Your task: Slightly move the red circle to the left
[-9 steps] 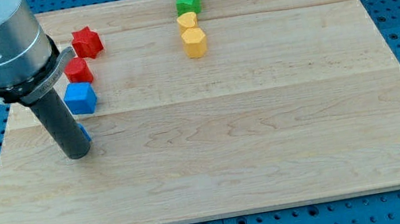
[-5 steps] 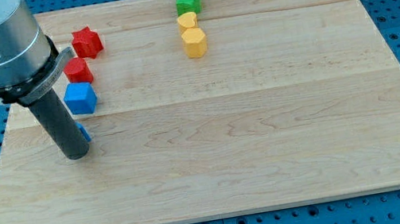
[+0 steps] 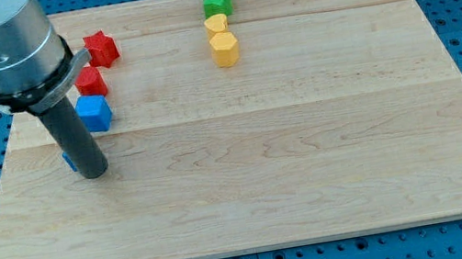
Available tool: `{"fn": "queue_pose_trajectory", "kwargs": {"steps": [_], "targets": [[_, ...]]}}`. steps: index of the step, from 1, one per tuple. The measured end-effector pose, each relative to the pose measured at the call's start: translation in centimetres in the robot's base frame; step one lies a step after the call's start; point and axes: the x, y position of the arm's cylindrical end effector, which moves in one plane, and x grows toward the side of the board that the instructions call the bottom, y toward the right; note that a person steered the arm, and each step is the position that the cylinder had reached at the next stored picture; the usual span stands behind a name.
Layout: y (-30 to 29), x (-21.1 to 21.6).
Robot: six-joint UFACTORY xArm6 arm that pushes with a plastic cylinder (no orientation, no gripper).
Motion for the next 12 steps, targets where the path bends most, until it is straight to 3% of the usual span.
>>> {"fn": "queue_pose_trajectory", "kwargs": {"steps": [4,5,6,8,12], "targets": [[2.9,-1.7],[6.6,-2.2],[8.1,-6.5],[1.6,-10.9],[0.4,-15.5]]}}
